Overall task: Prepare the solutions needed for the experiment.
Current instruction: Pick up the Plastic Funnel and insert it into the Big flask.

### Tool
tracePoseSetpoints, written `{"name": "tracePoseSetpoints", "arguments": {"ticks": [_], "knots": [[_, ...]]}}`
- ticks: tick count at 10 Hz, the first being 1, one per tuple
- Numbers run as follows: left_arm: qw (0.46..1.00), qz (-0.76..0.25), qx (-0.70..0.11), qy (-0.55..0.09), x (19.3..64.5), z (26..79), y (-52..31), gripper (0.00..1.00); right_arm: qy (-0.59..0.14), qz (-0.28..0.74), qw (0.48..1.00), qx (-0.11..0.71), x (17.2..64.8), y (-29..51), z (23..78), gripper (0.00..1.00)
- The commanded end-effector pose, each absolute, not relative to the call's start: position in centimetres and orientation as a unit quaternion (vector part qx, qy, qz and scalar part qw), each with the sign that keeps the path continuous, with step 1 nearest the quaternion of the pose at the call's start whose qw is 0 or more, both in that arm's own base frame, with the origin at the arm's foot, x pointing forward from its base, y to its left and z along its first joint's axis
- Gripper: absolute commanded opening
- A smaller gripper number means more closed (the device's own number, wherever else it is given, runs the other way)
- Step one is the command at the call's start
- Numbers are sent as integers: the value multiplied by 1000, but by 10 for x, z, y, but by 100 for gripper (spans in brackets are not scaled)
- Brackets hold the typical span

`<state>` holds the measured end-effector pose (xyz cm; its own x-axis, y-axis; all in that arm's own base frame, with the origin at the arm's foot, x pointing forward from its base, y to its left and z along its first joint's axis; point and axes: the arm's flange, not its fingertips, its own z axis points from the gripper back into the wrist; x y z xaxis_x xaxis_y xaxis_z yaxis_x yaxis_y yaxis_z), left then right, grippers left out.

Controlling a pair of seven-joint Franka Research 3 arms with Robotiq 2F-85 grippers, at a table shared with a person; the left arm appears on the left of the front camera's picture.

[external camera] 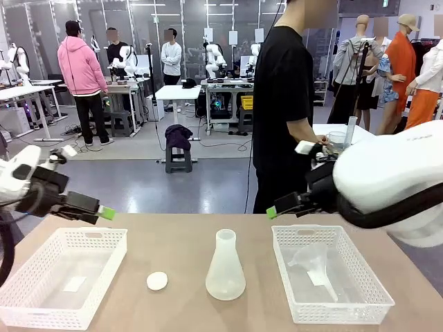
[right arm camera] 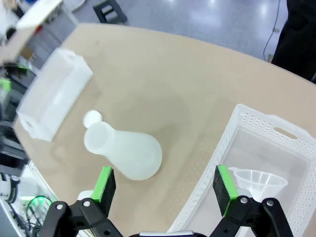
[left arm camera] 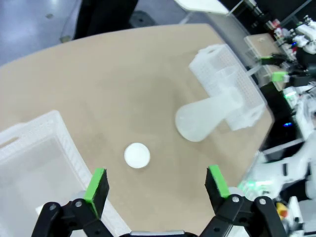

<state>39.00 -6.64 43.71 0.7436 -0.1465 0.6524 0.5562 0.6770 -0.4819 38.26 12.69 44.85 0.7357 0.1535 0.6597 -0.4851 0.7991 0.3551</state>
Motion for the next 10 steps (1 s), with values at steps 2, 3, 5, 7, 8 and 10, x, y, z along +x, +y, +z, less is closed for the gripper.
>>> {"name": "tracePoseSetpoints", "arguments": {"ticks": [2, 3, 5, 7, 8, 10], "knots": [[843, -132, -466, -236, 392, 426, -42, 100, -283, 133, 876, 366, 383, 106, 433, 100], [823, -96, -516, -219, 389, 426, -32, 100, -274, 111, 859, 417, 384, 99, 431, 100], [792, -78, -568, -209, 381, 425, -19, 100, -263, 85, 839, 468, 381, 82, 425, 100], [764, -62, -611, -197, 379, 416, -7, 100, -253, 57, 823, 506, 379, 66, 418, 100], [746, -63, -636, -187, 381, 411, -6, 100, -246, 41, 816, 522, 380, 60, 415, 100], [725, -63, -665, -169, 385, 407, -14, 100, -241, 27, 799, 551, 382, 52, 408, 100]]}}
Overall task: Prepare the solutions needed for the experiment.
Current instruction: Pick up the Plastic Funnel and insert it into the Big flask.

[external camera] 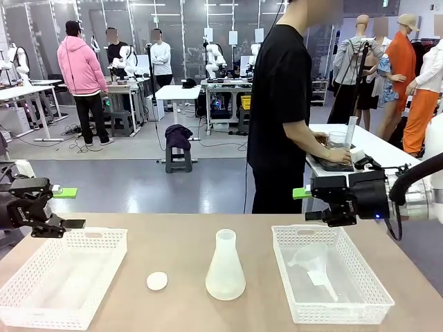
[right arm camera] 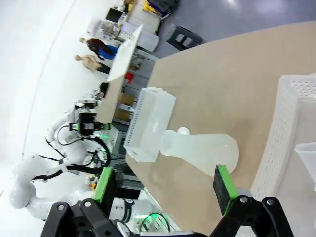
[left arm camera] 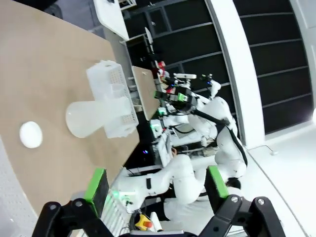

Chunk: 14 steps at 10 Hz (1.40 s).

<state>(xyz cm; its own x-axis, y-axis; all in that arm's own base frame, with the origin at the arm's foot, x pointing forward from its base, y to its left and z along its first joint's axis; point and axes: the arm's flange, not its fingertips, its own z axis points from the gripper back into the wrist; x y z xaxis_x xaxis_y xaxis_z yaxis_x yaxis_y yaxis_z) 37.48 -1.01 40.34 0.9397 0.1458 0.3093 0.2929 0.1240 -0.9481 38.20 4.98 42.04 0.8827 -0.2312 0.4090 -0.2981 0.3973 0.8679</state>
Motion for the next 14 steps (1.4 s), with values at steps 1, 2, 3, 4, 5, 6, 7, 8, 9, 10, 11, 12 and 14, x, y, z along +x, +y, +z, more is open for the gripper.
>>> {"name": "tracePoseSetpoints", "arguments": {"ticks": [1, 2, 3, 4, 5, 6, 7, 8, 9, 10, 11, 12, 14], "knots": [[718, -68, -671, -169, 387, 407, -19, 100, -240, 24, 792, 561, 384, 50, 405, 100], [709, -68, -682, -167, 389, 408, -21, 100, -236, 21, 783, 575, 385, 49, 402, 100], [700, -68, -692, -164, 390, 408, -26, 100, -239, 24, 777, 582, 384, 48, 399, 100], [694, -72, -697, -164, 392, 408, -30, 100, -244, 27, 777, 580, 384, 47, 397, 100], [688, -68, -704, -165, 396, 408, -35, 100, -259, 32, 781, 567, 385, 47, 396, 100], [695, -73, -694, -176, 396, 408, -39, 100, -221, 12, 776, 591, 385, 46, 393, 100], [703, -63, -691, -155, 389, 410, -33, 100, -221, 12, 776, 591, 385, 46, 393, 100], [703, -63, -691, -155, 389, 410, -33, 100, -221, 12, 776, 591, 385, 46, 393, 100], [703, -63, -691, -155, 389, 410, -33, 100, -221, 12, 776, 591, 385, 46, 393, 100], [703, -63, -691, -155, 389, 410, -33, 100, -224, 23, 782, 582, 383, 43, 393, 100], [703, -63, -691, -155, 389, 410, -33, 100, -250, 66, 813, 522, 387, 42, 397, 100], [703, -63, -691, -155, 389, 410, -33, 100, -262, 129, 837, 463, 396, 30, 407, 100], [703, -63, -691, -155, 389, 410, -33, 100, -260, 237, 850, 393, 418, 23, 430, 100]]}}
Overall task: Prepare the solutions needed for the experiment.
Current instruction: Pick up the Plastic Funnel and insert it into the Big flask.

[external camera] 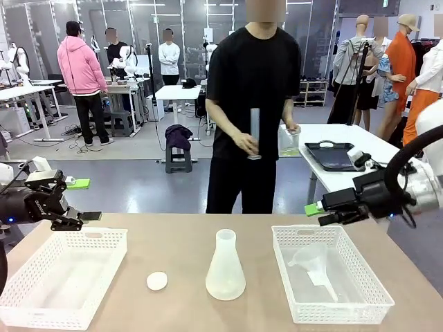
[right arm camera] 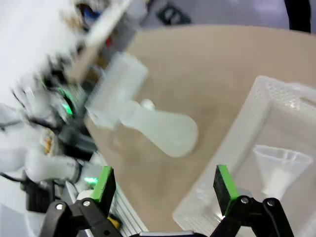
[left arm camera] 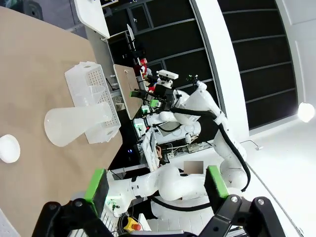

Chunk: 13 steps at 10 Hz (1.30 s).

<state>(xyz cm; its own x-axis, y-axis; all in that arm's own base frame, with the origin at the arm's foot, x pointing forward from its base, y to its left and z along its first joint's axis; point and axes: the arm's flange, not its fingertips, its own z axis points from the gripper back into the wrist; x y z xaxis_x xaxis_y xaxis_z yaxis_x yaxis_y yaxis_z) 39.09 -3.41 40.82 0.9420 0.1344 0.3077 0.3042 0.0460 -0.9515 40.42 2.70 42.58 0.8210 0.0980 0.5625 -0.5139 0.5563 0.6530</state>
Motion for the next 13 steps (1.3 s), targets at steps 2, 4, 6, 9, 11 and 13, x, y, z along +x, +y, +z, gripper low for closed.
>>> {"name": "tracePoseSetpoints", "arguments": {"ticks": [2, 4, 6, 9, 11, 13], "knots": [[703, -63, -691, -155, 389, 410, -33, 100, -200, 411, 842, 287, 449, 34, 446, 100], [703, -63, -691, -155, 389, 410, -33, 100, -165, 515, 818, 199, 479, 48, 456, 100], [703, -63, -691, -155, 389, 410, -33, 100, -130, 619, 768, 99, 496, 58, 458, 100], [703, -63, -691, -155, 389, 410, -33, 100, -74, 633, 768, 59, 494, 67, 449, 100], [703, -63, -691, -155, 389, 410, -33, 100, -75, 646, 756, 76, 497, 68, 457, 100], [703, -63, -691, -155, 389, 410, -33, 100, -75, 646, 756, 76, 497, 68, 457, 100]]}}
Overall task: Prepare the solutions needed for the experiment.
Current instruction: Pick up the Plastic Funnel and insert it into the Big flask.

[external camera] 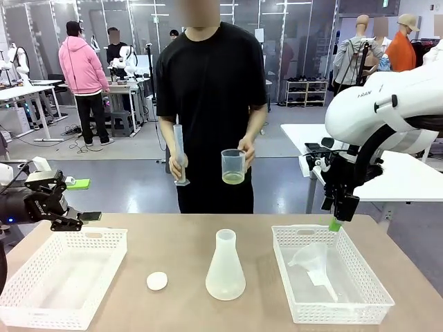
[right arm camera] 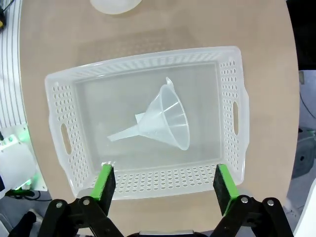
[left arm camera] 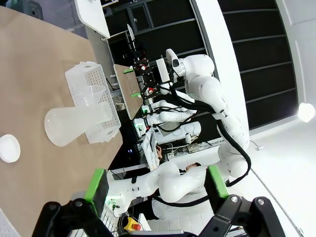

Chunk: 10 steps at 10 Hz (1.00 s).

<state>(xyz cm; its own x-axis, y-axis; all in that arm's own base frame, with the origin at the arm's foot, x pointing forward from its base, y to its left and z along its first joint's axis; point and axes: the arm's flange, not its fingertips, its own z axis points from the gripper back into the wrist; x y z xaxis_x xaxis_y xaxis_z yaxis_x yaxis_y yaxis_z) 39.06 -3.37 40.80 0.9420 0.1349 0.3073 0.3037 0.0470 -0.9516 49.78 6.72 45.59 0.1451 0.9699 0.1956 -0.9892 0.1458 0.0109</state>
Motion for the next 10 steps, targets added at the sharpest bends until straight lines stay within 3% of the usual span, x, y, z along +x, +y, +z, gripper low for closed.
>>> {"name": "tracePoseSetpoints", "arguments": {"ticks": [1, 5, 10], "knots": [[703, -63, -691, -155, 389, 410, -33, 100, -70, 650, 753, 68, 498, 67, 456, 100], [703, -63, -691, -155, 389, 410, -33, 100, -16, 745, 664, 68, 526, 79, 436, 100], [703, -63, -691, -155, 389, 410, -33, 100, 18, 767, 627, 134, 551, 92, 403, 100]]}}
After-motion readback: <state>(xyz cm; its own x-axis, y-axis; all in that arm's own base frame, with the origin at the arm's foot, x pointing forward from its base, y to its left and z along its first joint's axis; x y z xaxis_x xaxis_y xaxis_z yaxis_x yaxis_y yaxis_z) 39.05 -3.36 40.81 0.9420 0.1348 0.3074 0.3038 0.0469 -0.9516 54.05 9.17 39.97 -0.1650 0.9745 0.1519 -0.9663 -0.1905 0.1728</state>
